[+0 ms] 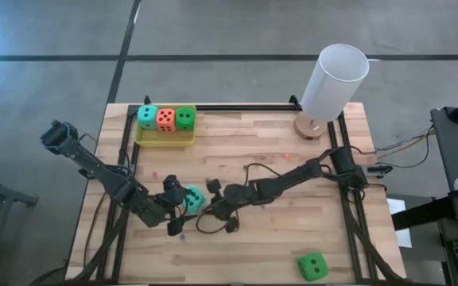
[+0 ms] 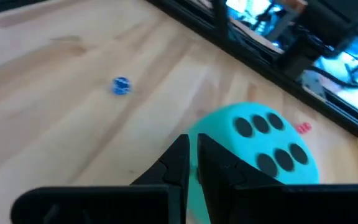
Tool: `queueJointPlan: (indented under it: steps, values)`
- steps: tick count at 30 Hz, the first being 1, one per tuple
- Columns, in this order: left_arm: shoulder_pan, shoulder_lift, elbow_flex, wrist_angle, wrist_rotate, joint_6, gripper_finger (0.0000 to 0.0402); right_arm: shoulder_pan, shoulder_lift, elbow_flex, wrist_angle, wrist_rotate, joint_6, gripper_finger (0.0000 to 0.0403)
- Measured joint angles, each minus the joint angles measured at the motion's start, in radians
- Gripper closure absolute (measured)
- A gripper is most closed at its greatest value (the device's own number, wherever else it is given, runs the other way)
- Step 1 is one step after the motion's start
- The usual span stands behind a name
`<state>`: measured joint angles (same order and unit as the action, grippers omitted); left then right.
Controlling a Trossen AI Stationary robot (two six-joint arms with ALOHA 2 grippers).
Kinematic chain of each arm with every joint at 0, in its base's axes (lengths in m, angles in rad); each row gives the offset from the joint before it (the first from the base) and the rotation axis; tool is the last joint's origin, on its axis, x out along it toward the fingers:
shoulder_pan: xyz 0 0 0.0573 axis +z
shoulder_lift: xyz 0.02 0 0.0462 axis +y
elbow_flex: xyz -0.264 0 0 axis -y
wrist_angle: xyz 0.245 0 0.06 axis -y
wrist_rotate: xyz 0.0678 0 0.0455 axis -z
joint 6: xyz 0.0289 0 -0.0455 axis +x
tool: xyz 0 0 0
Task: Pick & Place Dice
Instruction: Put the blue large die into the yellow container
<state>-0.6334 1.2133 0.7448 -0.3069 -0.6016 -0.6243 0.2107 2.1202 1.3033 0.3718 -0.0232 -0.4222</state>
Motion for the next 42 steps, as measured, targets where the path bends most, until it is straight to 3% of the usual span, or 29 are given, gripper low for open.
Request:
queueJointPlan:
  steps: [20,42]
  values:
    - [0.000,0.000,0.000,-0.006,-0.001,-0.003,0.0008,0.178,-0.374,-0.013,-0.432,0.001,0.082,0.0374]
    - [0.000,0.000,0.000,-0.008,-0.001,-0.004,0.0006,0.236,-0.675,-0.252,-0.460,0.028,0.184,0.0374]
